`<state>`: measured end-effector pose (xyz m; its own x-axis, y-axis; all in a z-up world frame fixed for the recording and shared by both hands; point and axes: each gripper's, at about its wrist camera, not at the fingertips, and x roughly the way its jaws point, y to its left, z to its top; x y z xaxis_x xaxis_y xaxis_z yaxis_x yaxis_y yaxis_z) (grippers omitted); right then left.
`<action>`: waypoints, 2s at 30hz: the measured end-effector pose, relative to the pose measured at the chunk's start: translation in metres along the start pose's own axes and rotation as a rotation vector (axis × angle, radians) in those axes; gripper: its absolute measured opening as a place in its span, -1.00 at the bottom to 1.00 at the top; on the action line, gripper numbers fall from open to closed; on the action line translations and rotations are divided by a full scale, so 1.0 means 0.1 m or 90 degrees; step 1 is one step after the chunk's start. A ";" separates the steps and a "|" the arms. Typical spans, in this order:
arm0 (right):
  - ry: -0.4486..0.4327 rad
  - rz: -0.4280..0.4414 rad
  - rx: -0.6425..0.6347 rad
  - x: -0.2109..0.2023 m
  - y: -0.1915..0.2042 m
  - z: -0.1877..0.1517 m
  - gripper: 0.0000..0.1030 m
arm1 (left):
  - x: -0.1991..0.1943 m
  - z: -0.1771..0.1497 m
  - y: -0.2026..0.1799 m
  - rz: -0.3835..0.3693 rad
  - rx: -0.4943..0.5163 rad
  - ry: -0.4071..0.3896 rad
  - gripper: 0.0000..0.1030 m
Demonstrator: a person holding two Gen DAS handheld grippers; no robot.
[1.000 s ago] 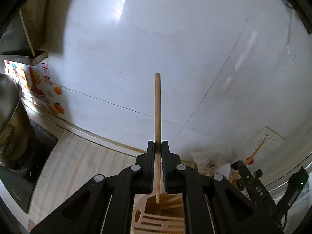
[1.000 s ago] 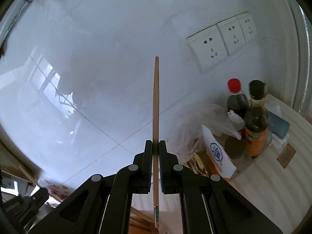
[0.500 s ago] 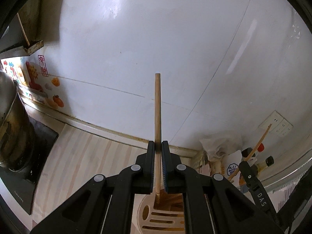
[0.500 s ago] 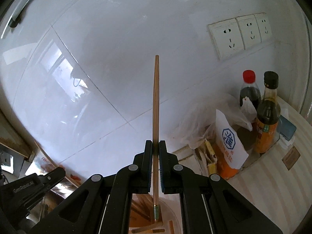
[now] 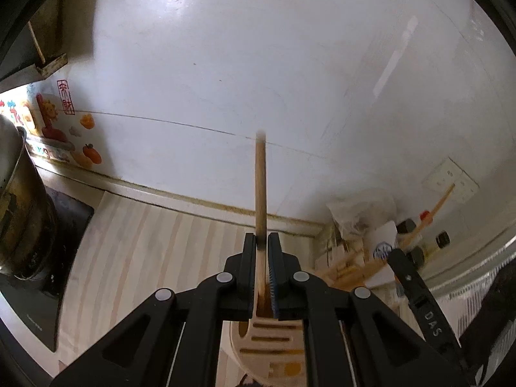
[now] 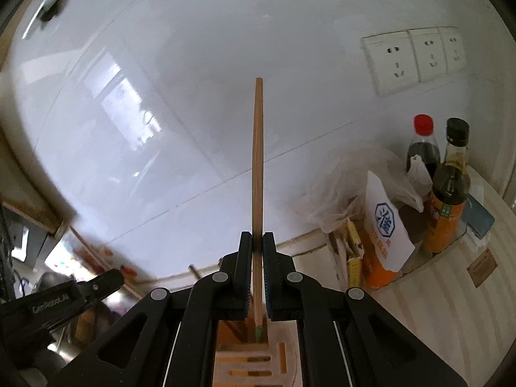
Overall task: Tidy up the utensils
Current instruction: 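Lift both chopsticks upright, insert them into the pink holder and open both tools, then lower both tools to the mat and grasp one chopstick each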
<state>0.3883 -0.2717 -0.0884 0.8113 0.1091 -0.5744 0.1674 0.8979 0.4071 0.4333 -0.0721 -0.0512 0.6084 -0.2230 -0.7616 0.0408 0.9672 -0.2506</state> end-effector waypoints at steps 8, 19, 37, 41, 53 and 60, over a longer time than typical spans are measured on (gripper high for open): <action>0.044 0.034 -0.043 -0.21 0.05 0.03 -0.11 | -0.49 -0.03 0.01 0.033 0.018 -0.044 0.41; 0.013 -0.018 -0.032 -0.91 -0.17 -0.03 0.35 | -0.68 -0.45 0.13 0.122 0.062 -0.053 1.00; 0.417 -0.279 -0.008 -0.48 -2.07 -2.04 -0.05 | 0.84 -2.66 -0.70 0.161 0.271 0.245 1.00; 0.490 -0.276 -0.037 -0.30 -2.17 -2.44 -0.26 | 1.04 -2.94 -0.88 0.165 0.299 0.290 0.96; 0.477 -0.341 -0.026 -0.79 -2.93 -2.00 -0.85 | 1.49 -3.32 -1.71 0.071 0.311 0.380 0.01; 0.490 -0.342 -0.008 -0.91 -3.19 -1.77 -0.85 | 1.54 -3.39 -1.82 0.079 0.318 0.375 -0.92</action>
<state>0.1615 -0.4924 -0.2916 0.0326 -0.0730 -0.9968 0.4017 0.9142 -0.0538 0.2506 -0.3233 -0.3257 0.1161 -0.0024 -0.9932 0.4376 0.8978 0.0490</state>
